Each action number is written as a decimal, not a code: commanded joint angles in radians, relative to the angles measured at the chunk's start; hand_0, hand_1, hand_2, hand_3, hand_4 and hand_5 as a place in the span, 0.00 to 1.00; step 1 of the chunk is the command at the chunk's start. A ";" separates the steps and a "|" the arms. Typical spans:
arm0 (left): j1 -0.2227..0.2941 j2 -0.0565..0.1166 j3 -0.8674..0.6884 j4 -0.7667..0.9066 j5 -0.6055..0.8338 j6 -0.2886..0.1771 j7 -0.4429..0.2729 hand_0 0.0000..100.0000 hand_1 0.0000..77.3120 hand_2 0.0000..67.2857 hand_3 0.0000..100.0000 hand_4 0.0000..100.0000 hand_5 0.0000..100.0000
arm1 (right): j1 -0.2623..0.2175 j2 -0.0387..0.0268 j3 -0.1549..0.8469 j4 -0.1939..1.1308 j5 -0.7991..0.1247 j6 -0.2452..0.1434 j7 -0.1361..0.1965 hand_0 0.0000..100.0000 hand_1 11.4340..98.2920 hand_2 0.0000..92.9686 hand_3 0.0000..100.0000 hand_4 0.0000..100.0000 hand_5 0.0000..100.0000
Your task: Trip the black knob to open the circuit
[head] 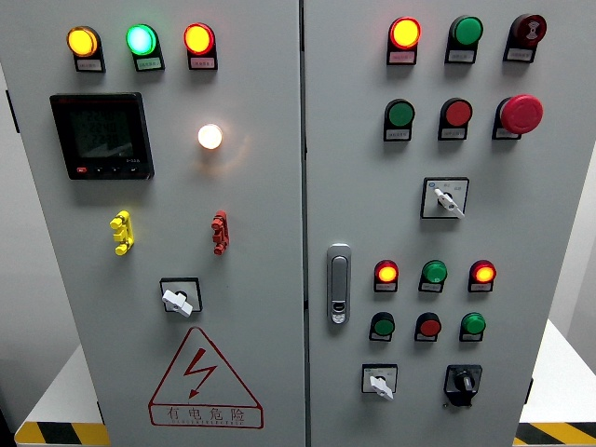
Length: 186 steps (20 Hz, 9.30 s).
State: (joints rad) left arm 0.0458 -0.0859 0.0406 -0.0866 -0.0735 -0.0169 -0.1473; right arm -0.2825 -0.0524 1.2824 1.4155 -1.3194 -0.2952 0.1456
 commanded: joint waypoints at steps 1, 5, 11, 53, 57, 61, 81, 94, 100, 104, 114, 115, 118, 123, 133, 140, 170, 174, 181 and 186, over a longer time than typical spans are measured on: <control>0.000 0.000 0.001 0.001 0.000 0.000 0.000 0.00 0.05 0.19 0.21 0.07 0.02 | 0.018 -0.0197 0.008 0.061 -0.024 -0.015 -0.003 0.66 0.58 0.07 0.55 0.62 0.79; 0.000 0.000 0.001 0.001 0.000 0.000 0.000 0.00 0.05 0.19 0.21 0.07 0.02 | 0.064 0.0002 0.012 0.095 -0.118 -0.030 -0.023 0.69 0.59 0.07 0.65 0.73 0.88; 0.000 0.000 0.001 0.001 0.000 0.000 0.000 0.00 0.05 0.19 0.21 0.07 0.02 | 0.154 0.0247 0.015 0.121 -0.152 -0.030 -0.064 0.74 0.59 0.07 0.75 0.86 0.99; -0.001 0.000 0.001 0.001 0.000 0.000 0.000 0.00 0.05 0.19 0.21 0.07 0.02 | 0.496 0.1567 -0.023 -0.007 -0.181 -0.019 -0.163 0.91 0.65 0.07 0.95 0.95 1.00; 0.000 0.000 0.001 -0.001 0.000 0.000 0.000 0.00 0.05 0.19 0.21 0.07 0.02 | 0.494 0.1567 -0.025 -0.009 -0.155 -0.022 -0.163 0.92 0.64 0.07 0.95 0.95 1.00; 0.000 0.000 0.001 -0.001 0.000 0.000 0.000 0.00 0.05 0.19 0.21 0.07 0.02 | 0.496 0.1582 -0.026 -0.007 -0.155 -0.021 -0.164 0.92 0.63 0.07 0.95 0.95 1.00; 0.000 0.000 0.001 0.001 0.000 0.000 0.000 0.00 0.05 0.19 0.21 0.07 0.02 | 0.506 0.1966 -0.057 0.013 -0.155 -0.021 -0.193 0.94 0.60 0.07 0.97 0.96 1.00; 0.000 0.000 0.001 0.001 0.000 0.000 0.000 0.00 0.05 0.19 0.21 0.07 0.02 | 0.500 0.1966 -0.066 0.023 -0.155 -0.021 -0.195 0.94 0.58 0.08 0.97 0.96 1.00; 0.000 0.000 0.001 0.001 0.000 0.000 0.000 0.00 0.05 0.19 0.21 0.07 0.02 | 0.505 0.1874 -0.049 0.017 -0.155 -0.019 -0.196 0.94 0.58 0.08 0.97 0.96 1.00; 0.000 0.000 0.001 0.001 0.000 0.000 0.000 0.00 0.05 0.19 0.21 0.07 0.02 | 0.505 0.1812 -0.037 0.016 -0.153 -0.018 -0.195 0.94 0.58 0.08 0.97 0.96 1.00; -0.001 0.000 0.001 0.001 0.000 0.000 0.000 0.00 0.05 0.19 0.21 0.07 0.02 | 0.490 0.1536 -0.005 0.017 -0.153 -0.019 -0.196 0.94 0.57 0.08 0.97 0.96 1.00; 0.000 0.000 0.001 0.001 0.000 0.000 0.000 0.00 0.05 0.19 0.21 0.07 0.02 | 0.490 0.1521 0.000 0.017 -0.153 -0.019 -0.195 0.94 0.57 0.08 0.97 0.96 1.00; 0.000 0.000 0.001 0.001 0.000 0.000 0.000 0.00 0.05 0.19 0.21 0.07 0.02 | 0.488 0.1490 0.015 0.019 -0.153 -0.021 -0.193 0.94 0.56 0.08 0.97 0.96 1.00; 0.000 0.000 0.001 0.001 0.000 0.000 0.000 0.00 0.05 0.19 0.21 0.07 0.02 | 0.471 0.1398 0.023 0.026 -0.155 -0.027 -0.187 0.90 0.53 0.09 0.87 0.86 1.00; 0.000 0.000 0.001 0.001 0.000 0.000 0.000 0.00 0.05 0.19 0.21 0.07 0.02 | 0.437 0.1183 0.043 0.051 -0.155 -0.028 -0.179 0.91 0.52 0.14 0.54 0.46 0.72; 0.000 0.000 0.001 0.001 0.000 0.000 0.000 0.00 0.05 0.19 0.21 0.07 0.02 | 0.418 0.0832 0.060 0.049 -0.156 -0.028 -0.155 0.90 0.53 0.10 0.43 0.36 0.58; 0.000 0.000 0.001 0.001 0.000 0.000 0.000 0.00 0.05 0.19 0.21 0.07 0.02 | 0.401 0.0846 0.058 0.056 -0.170 -0.019 -0.141 0.79 0.40 0.12 0.32 0.25 0.41; -0.001 0.000 0.001 0.001 0.000 0.000 0.000 0.00 0.05 0.19 0.21 0.07 0.02 | 0.396 0.0800 0.060 0.057 -0.170 -0.019 -0.141 0.71 0.47 0.12 0.31 0.24 0.40; -0.001 0.000 -0.001 -0.001 0.000 0.000 0.000 0.00 0.05 0.19 0.21 0.07 0.02 | 0.394 0.0815 0.058 0.057 -0.192 -0.019 -0.141 0.68 0.53 0.12 0.29 0.23 0.26; -0.001 0.000 -0.001 -0.001 0.000 0.000 0.000 0.00 0.05 0.19 0.21 0.07 0.02 | 0.393 0.0815 0.058 0.057 -0.193 -0.019 -0.141 0.68 0.54 0.12 0.29 0.23 0.26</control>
State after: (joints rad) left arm 0.0445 -0.0859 0.0408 -0.0869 -0.0735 -0.0169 -0.1473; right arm 0.1117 0.0302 1.3407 1.4726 -1.5124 -0.3145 0.0046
